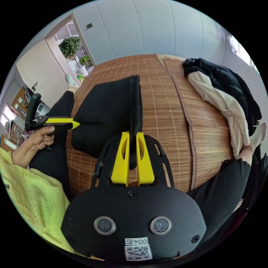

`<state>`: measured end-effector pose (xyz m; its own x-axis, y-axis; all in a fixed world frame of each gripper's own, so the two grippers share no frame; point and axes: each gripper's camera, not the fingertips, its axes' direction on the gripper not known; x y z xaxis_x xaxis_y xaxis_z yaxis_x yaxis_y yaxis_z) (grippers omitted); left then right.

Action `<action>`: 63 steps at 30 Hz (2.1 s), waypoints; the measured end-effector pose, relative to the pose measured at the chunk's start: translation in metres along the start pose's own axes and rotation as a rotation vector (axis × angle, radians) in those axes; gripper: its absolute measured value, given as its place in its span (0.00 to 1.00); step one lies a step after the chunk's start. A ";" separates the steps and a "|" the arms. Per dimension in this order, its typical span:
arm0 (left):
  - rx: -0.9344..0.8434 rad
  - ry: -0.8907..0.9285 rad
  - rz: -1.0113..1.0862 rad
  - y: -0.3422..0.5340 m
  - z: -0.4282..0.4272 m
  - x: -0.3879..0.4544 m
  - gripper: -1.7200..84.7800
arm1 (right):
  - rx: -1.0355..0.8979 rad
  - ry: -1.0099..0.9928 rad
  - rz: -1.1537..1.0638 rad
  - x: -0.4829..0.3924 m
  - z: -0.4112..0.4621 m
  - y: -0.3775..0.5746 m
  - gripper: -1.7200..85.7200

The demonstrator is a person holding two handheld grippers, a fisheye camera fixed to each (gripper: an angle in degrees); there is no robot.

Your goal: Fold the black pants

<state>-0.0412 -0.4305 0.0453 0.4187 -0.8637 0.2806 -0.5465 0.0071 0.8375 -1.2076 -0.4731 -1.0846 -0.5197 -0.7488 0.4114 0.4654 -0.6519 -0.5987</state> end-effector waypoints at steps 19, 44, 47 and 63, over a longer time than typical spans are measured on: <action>-0.213 -0.001 0.107 0.015 0.049 0.067 0.11 | -0.128 -0.203 0.120 0.031 0.038 0.012 0.09; 0.113 -0.364 0.560 -0.025 0.112 0.213 0.12 | 0.082 0.036 -0.068 -0.053 0.082 -0.084 0.02; 0.117 -0.278 0.480 -0.024 0.127 0.207 0.11 | 0.076 -0.022 -0.018 -0.046 0.118 -0.078 0.02; 0.228 -0.429 0.431 -0.029 0.105 0.196 0.10 | 0.171 -0.140 -0.025 -0.074 0.077 -0.122 0.11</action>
<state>-0.0191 -0.6529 0.0268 -0.1733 -0.9322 0.3177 -0.7607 0.3316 0.5581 -1.1704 -0.3477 -0.9890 -0.4337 -0.7338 0.5229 0.5750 -0.6722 -0.4665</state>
